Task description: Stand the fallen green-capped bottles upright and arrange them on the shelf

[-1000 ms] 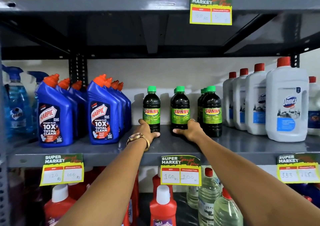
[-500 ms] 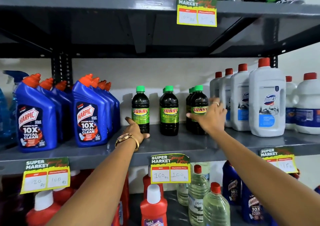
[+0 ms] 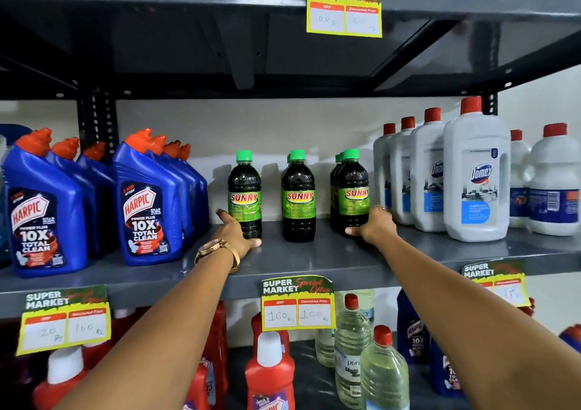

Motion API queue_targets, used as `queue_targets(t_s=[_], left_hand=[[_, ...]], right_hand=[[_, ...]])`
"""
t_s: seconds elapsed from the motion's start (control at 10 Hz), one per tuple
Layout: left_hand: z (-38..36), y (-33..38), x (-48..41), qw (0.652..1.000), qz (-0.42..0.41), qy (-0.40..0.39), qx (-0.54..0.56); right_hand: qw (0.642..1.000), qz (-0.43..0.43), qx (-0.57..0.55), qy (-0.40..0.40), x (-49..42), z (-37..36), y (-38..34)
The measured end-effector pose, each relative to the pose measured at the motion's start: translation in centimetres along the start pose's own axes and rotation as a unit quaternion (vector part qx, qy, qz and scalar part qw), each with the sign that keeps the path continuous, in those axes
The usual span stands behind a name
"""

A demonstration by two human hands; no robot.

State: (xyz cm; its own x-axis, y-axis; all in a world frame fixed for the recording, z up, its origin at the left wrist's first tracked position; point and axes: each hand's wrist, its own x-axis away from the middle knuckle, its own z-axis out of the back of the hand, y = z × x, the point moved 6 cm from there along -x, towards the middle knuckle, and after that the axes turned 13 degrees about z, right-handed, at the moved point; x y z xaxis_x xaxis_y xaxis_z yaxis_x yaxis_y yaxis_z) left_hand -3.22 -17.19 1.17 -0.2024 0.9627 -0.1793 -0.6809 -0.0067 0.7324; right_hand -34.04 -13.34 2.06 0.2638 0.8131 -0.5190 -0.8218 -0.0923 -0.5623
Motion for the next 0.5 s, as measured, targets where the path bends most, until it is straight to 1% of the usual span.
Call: queue_targets(t_s=[0.2,0.4,0.5], left_hand=[[-0.3,-0.1,-0.2,1.000,0.003,-0.002,-0.014],[-0.2,0.0,0.6,1.000,0.005,-0.006,-0.028],[0.4,0.3,1.6,1.000,0.010,-0.009,-0.005]], right_hand=[[0.999,-0.001,0.039,0.002,-0.3,-0.3,0.0],[0.998,0.001,0.065,-0.012,0.0,-0.3,-0.2],[0.997,0.006,0.077,0.001,0.9,0.2,-1.0]])
